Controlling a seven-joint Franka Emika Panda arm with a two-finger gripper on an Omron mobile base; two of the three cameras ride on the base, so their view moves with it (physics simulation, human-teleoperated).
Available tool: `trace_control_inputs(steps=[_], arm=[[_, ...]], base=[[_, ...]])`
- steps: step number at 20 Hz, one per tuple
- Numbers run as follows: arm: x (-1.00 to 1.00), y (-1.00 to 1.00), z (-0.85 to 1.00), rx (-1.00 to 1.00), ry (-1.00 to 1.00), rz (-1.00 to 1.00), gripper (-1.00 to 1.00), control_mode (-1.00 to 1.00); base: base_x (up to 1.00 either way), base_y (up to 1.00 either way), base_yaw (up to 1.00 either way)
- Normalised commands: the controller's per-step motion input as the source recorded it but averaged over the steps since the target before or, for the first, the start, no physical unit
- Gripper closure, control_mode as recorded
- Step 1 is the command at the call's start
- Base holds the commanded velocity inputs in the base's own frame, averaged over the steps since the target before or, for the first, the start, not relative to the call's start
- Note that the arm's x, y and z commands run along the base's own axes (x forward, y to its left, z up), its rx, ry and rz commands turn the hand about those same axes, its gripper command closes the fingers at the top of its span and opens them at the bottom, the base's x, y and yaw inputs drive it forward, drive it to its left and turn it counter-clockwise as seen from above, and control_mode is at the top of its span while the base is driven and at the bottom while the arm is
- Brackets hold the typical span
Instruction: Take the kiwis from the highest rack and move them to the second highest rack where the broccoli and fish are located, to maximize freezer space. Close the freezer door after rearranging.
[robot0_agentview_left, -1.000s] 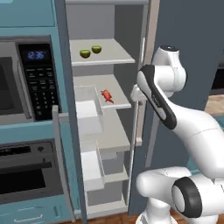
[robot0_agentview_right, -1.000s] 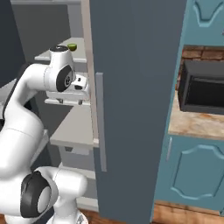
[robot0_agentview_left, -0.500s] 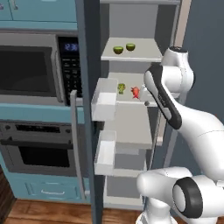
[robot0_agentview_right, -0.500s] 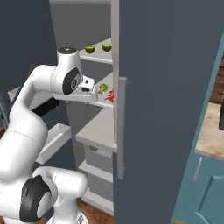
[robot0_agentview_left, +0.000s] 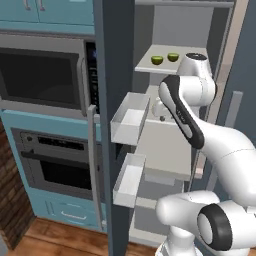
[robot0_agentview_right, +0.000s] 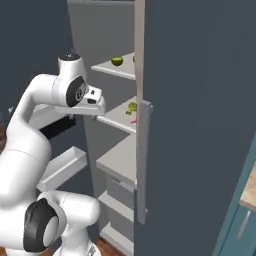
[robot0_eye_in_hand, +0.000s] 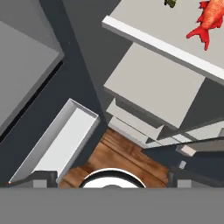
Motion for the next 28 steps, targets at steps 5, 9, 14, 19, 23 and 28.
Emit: trace_control_inputs(steps=[5, 9, 14, 19, 23, 28], arm=[[0.0, 0.0, 0.0, 0.0, 0.0, 0.0, -1.0, 1.0], [0.0, 0.0, 0.0, 0.0, 0.0, 0.0, -1.0, 1.0], [0.0, 0.0, 0.0, 0.0, 0.0, 0.0, -1.0, 1.0], [0.0, 0.0, 0.0, 0.0, 0.0, 0.0, -1.0, 1.0], [-0.02, 0.02, 0.0, 0.02, 0.0, 0.0, -1.0, -1.0], [-0.44, 0.0, 0.0, 0.13, -0.02, 0.0, -1.0, -1.0]], base=[[0.49, -0.2, 0.16], [0.45, -0.05, 0.0], [0.43, 0.18, -0.05], [0.39, 0.39, -0.16], [0.09, 0.21, -0.06], [0.0, 0.0, 0.0]])
